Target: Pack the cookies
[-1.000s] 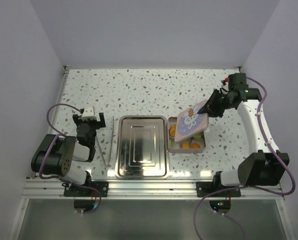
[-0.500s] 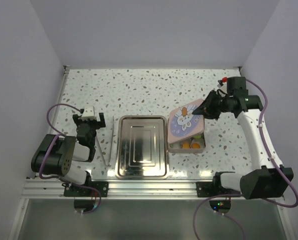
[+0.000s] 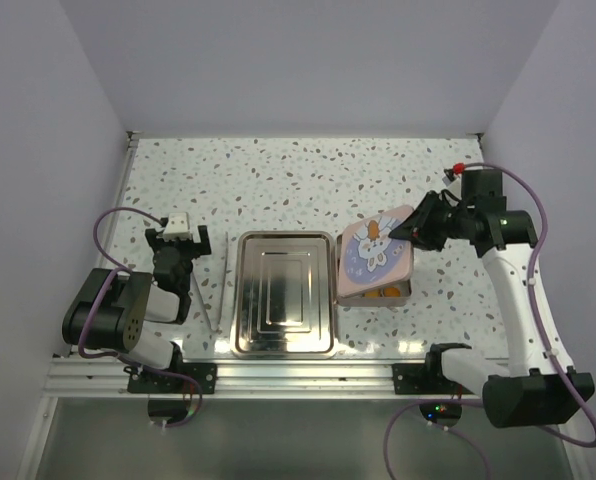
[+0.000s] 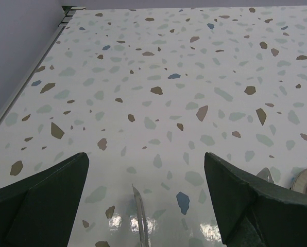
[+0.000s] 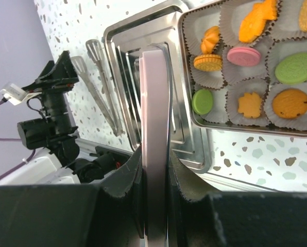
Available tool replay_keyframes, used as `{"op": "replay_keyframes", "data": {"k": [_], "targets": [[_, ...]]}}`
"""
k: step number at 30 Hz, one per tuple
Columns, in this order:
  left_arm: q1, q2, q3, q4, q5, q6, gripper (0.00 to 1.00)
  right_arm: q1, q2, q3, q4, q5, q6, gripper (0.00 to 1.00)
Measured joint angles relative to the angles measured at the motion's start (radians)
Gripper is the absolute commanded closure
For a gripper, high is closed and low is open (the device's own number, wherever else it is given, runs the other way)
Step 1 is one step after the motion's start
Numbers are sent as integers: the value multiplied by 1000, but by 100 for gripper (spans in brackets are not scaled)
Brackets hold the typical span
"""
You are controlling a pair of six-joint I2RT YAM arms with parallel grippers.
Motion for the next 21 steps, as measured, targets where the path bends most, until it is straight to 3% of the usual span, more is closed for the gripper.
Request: {"op": "replay_keyframes", "data": {"k": [13,21], "targets": [[0,0,0,0,0,0,0,0,-56,-22,-64,133,-20,100],[0,0,0,0,0,0,0,0,-58,-20,-31,133,-37,100]]}}
